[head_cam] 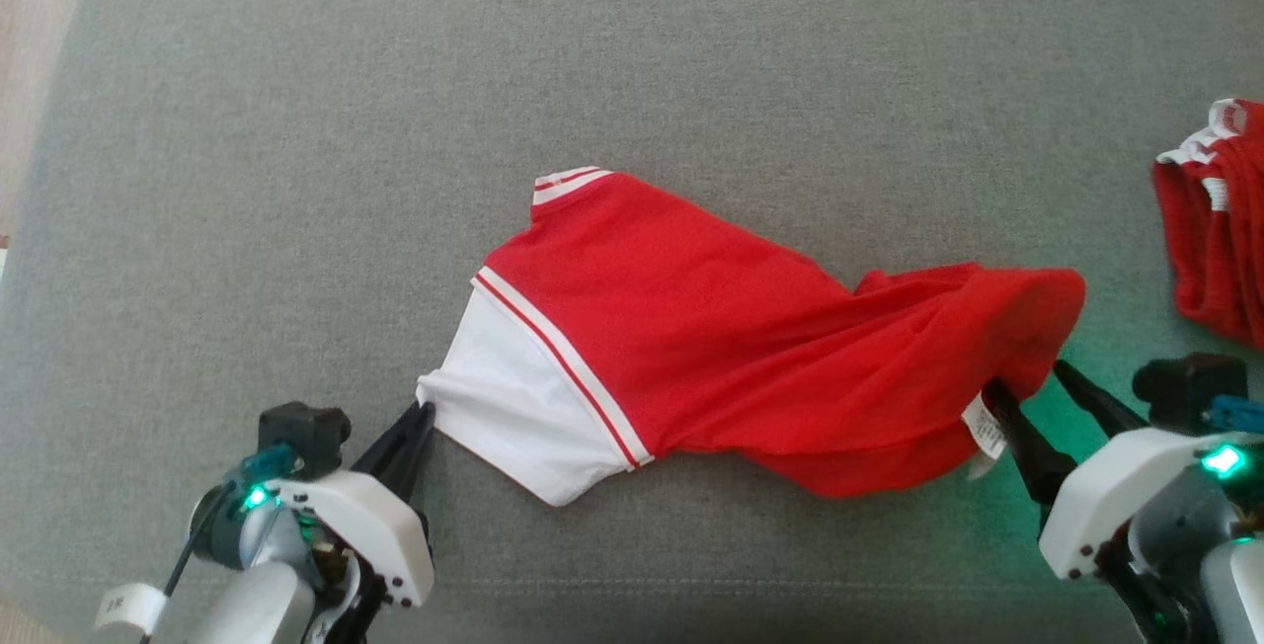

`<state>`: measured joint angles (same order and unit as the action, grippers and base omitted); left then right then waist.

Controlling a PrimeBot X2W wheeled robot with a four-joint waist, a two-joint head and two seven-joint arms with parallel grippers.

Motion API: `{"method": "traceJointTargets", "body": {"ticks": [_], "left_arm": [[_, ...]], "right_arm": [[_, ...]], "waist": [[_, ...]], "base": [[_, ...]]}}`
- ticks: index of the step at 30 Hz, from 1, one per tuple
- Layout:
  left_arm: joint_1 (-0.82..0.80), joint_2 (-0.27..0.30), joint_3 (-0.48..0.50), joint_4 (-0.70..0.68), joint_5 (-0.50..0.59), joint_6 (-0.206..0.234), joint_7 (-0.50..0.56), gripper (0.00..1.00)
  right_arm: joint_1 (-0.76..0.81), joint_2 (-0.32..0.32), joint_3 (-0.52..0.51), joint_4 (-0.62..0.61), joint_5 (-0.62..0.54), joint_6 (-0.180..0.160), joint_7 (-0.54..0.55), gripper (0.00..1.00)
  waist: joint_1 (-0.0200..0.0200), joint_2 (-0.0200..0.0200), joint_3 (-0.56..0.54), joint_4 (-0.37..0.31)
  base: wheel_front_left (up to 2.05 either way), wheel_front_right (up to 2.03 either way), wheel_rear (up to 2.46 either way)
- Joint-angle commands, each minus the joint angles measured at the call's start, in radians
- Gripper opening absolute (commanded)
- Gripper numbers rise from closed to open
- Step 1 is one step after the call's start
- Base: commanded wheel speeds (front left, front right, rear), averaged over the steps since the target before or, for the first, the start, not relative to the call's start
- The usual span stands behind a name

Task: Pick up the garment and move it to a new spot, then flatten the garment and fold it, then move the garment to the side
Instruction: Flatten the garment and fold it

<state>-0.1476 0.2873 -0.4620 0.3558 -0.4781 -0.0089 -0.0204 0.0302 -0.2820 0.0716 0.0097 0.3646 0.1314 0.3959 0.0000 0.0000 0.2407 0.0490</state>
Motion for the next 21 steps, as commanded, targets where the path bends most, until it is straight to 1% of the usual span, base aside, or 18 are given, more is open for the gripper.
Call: {"method": "traceJointTargets", "body": {"ticks": [1,2,3,8,11,14,17,18,21], "left_arm": [[-0.037,0.033,0.039,-0.029,-0.013,0.003,-0.013,0.00],[-0.038,0.033,0.039,-0.028,-0.014,0.004,-0.015,0.00],[-0.039,0.033,0.039,-0.027,-0.014,0.004,-0.016,0.00],[-0.039,0.031,0.042,-0.029,-0.014,0.012,-0.040,0.00],[-0.036,0.034,0.049,-0.036,-0.015,0.018,-0.055,0.00],[-0.028,0.040,0.065,-0.062,-0.015,0.034,-0.083,0.00],[-0.014,0.051,0.093,-0.124,-0.013,0.063,-0.122,0.00],[-0.004,0.062,0.116,-0.183,-0.010,0.086,-0.143,0.00],[0.006,0.084,0.143,-0.288,0.004,0.119,-0.159,0.00]], "right_arm": [[-0.029,-0.037,0.028,-0.028,0.014,-0.001,-0.012,0.65],[-0.033,-0.043,0.035,-0.024,0.023,-0.001,-0.015,0.43],[-0.036,-0.051,0.045,-0.022,0.032,-0.001,-0.018,0.00],[-0.017,-0.078,0.073,-0.044,0.073,-0.001,-0.058,0.00],[0.004,-0.081,0.066,-0.067,0.078,-0.001,-0.080,0.00],[0.049,-0.066,0.039,-0.109,0.073,-0.001,-0.109,0.00],[0.096,-0.045,0.013,-0.162,0.067,-0.001,-0.125,0.00],[0.119,-0.030,-0.008,-0.197,0.066,-0.001,-0.128,0.00],[0.130,-0.022,-0.026,-0.245,0.076,-0.001,-0.121,0.00]], "waist": [[0.0000,0.0000,0.001,0.001],[0.0000,0.0000,0.001,0.001],[0.0000,0.0000,0.002,0.001],[0.0000,0.0000,-0.001,0.007],[0.0000,0.0000,-0.004,0.008],[0.0000,0.0000,-0.012,0.007],[0.0000,0.0000,-0.030,0.000],[0.0000,0.0000,-0.044,-0.006],[0.0000,0.0000,-0.066,-0.013]], "base": [[0.00,0.00,0.00],[0.00,0.00,0.00],[0.00,0.00,0.00],[0.00,0.00,0.00],[0.00,0.00,0.00],[0.00,0.00,0.00],[0.00,0.00,0.00],[0.00,0.00,0.00],[0.00,0.00,0.00]]}}
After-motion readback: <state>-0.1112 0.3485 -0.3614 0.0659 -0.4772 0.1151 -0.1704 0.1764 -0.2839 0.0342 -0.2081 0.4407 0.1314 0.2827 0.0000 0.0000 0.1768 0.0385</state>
